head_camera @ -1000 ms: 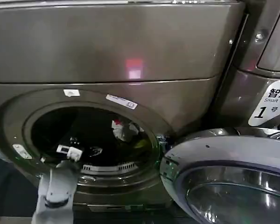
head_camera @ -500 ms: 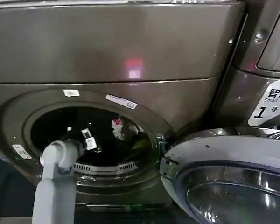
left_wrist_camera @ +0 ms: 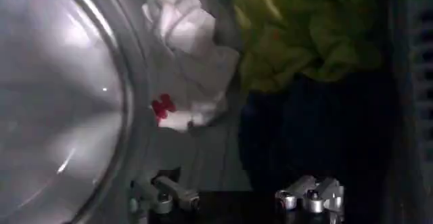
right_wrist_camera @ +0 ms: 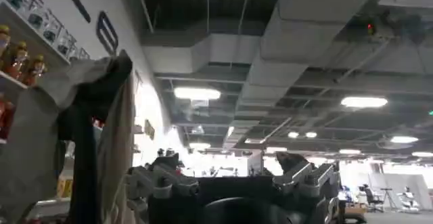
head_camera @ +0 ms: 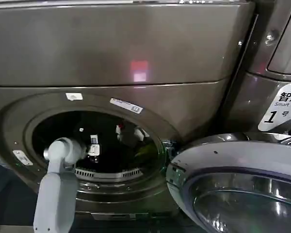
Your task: Grasp the clothes from the dryer.
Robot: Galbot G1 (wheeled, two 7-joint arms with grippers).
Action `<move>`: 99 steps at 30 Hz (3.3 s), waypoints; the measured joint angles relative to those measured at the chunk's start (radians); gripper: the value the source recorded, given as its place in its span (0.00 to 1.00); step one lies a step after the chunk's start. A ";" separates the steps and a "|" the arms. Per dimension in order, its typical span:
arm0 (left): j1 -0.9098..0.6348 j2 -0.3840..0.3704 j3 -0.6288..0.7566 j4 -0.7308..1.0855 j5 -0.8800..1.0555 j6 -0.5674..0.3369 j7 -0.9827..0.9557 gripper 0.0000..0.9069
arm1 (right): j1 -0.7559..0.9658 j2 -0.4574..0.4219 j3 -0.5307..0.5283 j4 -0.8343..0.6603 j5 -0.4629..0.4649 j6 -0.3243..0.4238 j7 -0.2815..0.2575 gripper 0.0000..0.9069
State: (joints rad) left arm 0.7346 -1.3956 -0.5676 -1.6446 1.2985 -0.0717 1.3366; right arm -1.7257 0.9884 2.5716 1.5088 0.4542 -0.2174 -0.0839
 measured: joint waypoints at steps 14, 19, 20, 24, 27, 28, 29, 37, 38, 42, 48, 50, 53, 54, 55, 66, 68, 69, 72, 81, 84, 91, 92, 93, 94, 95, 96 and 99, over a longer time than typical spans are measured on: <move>-0.044 -0.009 0.018 0.133 -0.053 -0.006 0.006 1.00 | 0.003 0.000 -0.019 0.005 -0.014 0.008 0.000 1.00; -0.055 -0.007 0.019 0.175 -0.065 -0.009 0.006 0.75 | 0.005 -0.001 -0.026 0.010 -0.016 0.009 0.000 1.00; -0.057 -0.007 0.020 0.183 -0.066 -0.010 0.007 0.61 | 0.006 -0.001 -0.029 0.012 -0.016 0.009 0.000 1.00; -0.067 -0.007 0.021 0.218 -0.077 -0.012 0.007 0.11 | 0.009 -0.001 -0.033 0.012 -0.017 0.009 0.000 1.00; -0.077 -0.006 0.020 0.245 -0.088 -0.010 0.006 0.00 | 0.011 -0.002 -0.038 0.013 -0.018 0.009 0.000 1.00; -0.080 -0.006 0.020 0.254 -0.092 -0.009 0.005 0.00 | 0.013 -0.002 -0.039 0.014 -0.018 0.009 0.000 1.00; -0.082 -0.006 0.020 0.261 -0.096 -0.008 0.005 0.00 | 0.013 -0.002 -0.040 0.014 -0.018 0.009 0.000 1.00; -0.085 -0.011 0.020 0.284 -0.140 0.011 0.005 0.00 | 0.012 0.001 -0.041 0.016 -0.018 0.010 0.000 1.00; -0.084 -0.011 0.020 0.284 -0.144 0.014 0.005 0.00 | 0.011 0.002 -0.040 0.015 -0.018 0.011 0.000 1.00; -0.080 -0.011 0.017 0.283 -0.172 0.032 -0.005 0.00 | 0.008 0.006 -0.040 0.014 -0.019 0.015 -0.006 1.00; -0.069 -0.011 0.002 0.268 -0.221 0.061 -0.035 0.00 | 0.010 0.008 -0.042 0.020 -0.018 0.015 -0.011 1.00; -0.065 -0.014 -0.002 0.259 -0.243 0.074 -0.058 0.00 | 0.010 0.010 -0.044 0.022 -0.014 0.012 -0.015 1.00; -0.058 -0.020 -0.007 0.239 -0.297 0.108 -0.119 0.00 | 0.008 0.015 -0.051 0.031 -0.003 0.002 -0.021 1.00; -0.056 -0.022 -0.007 0.230 -0.320 0.122 -0.149 0.00 | 0.009 0.015 -0.052 0.035 0.001 -0.002 -0.022 1.00; -0.054 -0.025 -0.006 0.220 -0.342 0.137 -0.178 0.00 | 0.011 0.015 -0.054 0.038 0.005 -0.006 -0.022 1.00; -0.052 -0.074 0.002 0.113 -0.573 0.351 -0.587 0.00 | 0.019 0.024 -0.063 0.064 0.045 -0.022 -0.028 1.00; -0.051 -0.084 0.003 0.092 -0.615 0.385 -0.667 0.00 | 0.017 0.027 -0.064 0.069 0.052 -0.023 -0.032 1.00; -0.051 -0.087 0.003 0.086 -0.633 0.399 -0.704 0.00 | 0.016 0.028 -0.066 0.069 0.057 -0.020 -0.033 1.00; -0.046 -0.101 0.005 0.062 -0.698 0.436 -0.822 0.00 | 0.016 0.033 -0.073 0.077 0.069 -0.008 -0.037 1.00; -0.039 -0.145 0.007 0.023 -0.902 0.486 -1.133 0.00 | 0.020 0.041 -0.089 0.088 0.093 0.018 -0.034 1.00; -0.042 -0.158 0.005 0.022 -0.954 0.495 -1.214 0.00 | 0.019 0.039 -0.089 0.091 0.098 0.023 -0.034 1.00; -0.044 -0.174 0.006 0.022 -1.027 0.510 -1.330 0.00 | 0.025 0.043 -0.099 0.093 0.106 0.032 -0.033 1.00; -0.046 -0.174 0.005 0.023 -1.034 0.511 -1.340 0.00 | 0.026 0.043 -0.099 0.093 0.107 0.032 -0.033 1.00; -0.048 -0.174 0.005 0.024 -1.040 0.513 -1.348 0.00 | 0.026 0.043 -0.099 0.093 0.107 0.033 -0.033 1.00; -0.049 -0.173 0.005 0.024 -1.047 0.515 -1.355 0.00 | 0.026 0.043 -0.099 0.094 0.107 0.033 -0.032 1.00; -0.049 -0.174 0.005 0.026 -1.052 0.516 -1.362 0.00 | 0.027 0.043 -0.100 0.095 0.107 0.033 -0.031 1.00; -0.050 -0.175 0.005 0.026 -1.055 0.517 -1.367 0.00 | 0.028 0.042 -0.099 0.098 0.107 0.031 -0.028 1.00; -0.050 -0.175 0.006 0.026 -1.062 0.521 -1.376 0.00 | 0.034 0.037 -0.094 0.100 0.113 0.017 -0.017 1.00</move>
State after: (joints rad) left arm 0.6847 -1.5702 -0.5612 -1.6189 0.2368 0.4492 -0.0392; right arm -1.6915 1.0252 2.4776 1.6091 0.5677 -0.2002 -0.1004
